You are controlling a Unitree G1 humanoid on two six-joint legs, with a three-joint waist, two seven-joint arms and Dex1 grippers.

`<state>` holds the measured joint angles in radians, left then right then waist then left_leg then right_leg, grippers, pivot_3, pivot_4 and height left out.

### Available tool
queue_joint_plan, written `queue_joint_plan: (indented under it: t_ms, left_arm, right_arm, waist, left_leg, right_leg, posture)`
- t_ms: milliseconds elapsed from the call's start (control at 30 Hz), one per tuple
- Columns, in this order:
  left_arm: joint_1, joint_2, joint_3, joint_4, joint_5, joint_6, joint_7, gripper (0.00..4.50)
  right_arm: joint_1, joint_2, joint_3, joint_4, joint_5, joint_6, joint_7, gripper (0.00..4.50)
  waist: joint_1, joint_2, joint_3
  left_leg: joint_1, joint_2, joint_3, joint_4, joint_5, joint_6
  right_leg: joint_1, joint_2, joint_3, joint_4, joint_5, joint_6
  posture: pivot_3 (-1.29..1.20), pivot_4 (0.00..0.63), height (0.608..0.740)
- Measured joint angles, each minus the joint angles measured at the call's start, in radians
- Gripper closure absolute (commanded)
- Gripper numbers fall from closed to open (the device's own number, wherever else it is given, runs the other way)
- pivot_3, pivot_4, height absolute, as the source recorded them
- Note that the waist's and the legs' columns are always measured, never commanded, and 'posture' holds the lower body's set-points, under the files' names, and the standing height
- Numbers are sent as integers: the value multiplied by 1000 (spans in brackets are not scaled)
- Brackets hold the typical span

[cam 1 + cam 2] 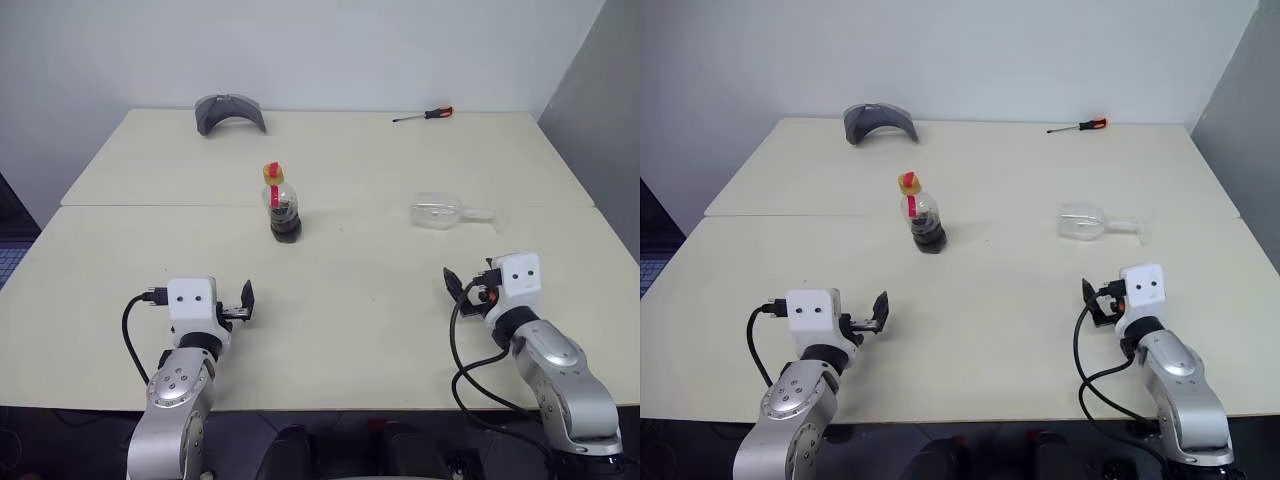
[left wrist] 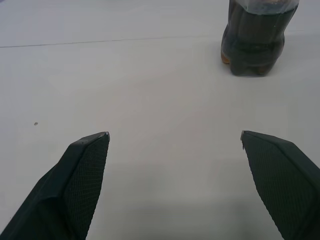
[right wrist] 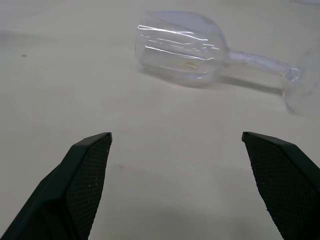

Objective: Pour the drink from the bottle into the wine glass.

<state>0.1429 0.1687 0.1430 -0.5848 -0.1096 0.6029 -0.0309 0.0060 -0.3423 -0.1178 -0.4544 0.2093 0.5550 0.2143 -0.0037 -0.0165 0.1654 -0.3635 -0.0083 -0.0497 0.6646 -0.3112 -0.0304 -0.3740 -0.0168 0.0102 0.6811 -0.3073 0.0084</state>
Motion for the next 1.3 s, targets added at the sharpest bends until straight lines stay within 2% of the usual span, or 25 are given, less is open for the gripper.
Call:
queue_joint_plan:
  t_ms: [300, 433, 567, 733, 867, 1067, 1300]
  left_arm:
    - [-10, -2, 0, 0, 1, 0, 2, 0]
    - [-23, -5, -1, 0, 9, -1, 3, 0]
    - [-75, 24, -16, 15, 26, -28, -7, 0]
    - [-184, 55, -40, 118, 28, -72, -52, 0]
    - [-241, 66, -55, 199, 35, -104, -71, 0]
    - [-343, 71, -69, 332, 58, -155, -69, 0]
    - [-383, 42, -101, 442, 65, -226, -71, 0]
  right_arm:
    - [-7, -1, -1, 8, 0, -2, 6, 49]
    - [-7, -22, 0, 8, 13, -15, 56, 49]
    - [-10, -53, -1, 8, 76, -21, 163, 49]
    - [-52, -128, -25, 2, 307, -14, 415, 49]
    - [-80, -181, -35, 0, 410, 8, 526, 49]
    - [-148, -187, 0, 18, 430, 18, 541, 49]
    - [-152, -151, 28, 28, 413, 19, 494, 49]
  waist:
    - [0, 0, 0]
    - [0, 0, 0]
    - [0, 0, 0]
    - [0, 0, 0]
    - [0, 0, 0]
    - [2, -1, 0]
    - [2, -1, 0]
  left_leg:
    - [0, 0, 0, 0, 0, 0]
    - [0, 0, 0, 0, 0, 0]
    - [0, 0, 0, 0, 0, 0]
    - [0, 0, -1, 1, 0, 1]
    - [-1, 0, -1, 0, 0, 1]
    - [-1, 0, -1, 1, 0, 1]
    - [-2, 0, 0, 1, 1, -2]
  right_leg:
    - [0, 0, 0, 0, 0, 0]
    - [0, 0, 0, 0, 0, 0]
    - [0, 0, 0, 0, 0, 0]
    - [1, 0, -1, 0, 1, -1]
    - [0, 0, -1, 0, 1, -1]
    - [0, 0, -1, 0, 1, -1]
    - [0, 0, -1, -1, 1, -1]
  posture:
    - [0, 150, 740]
    - [0, 150, 740]
    - [0, 150, 740]
    - [0, 150, 740]
    - [0, 150, 740]
    - [0, 150, 740]
    - [0, 150, 740]
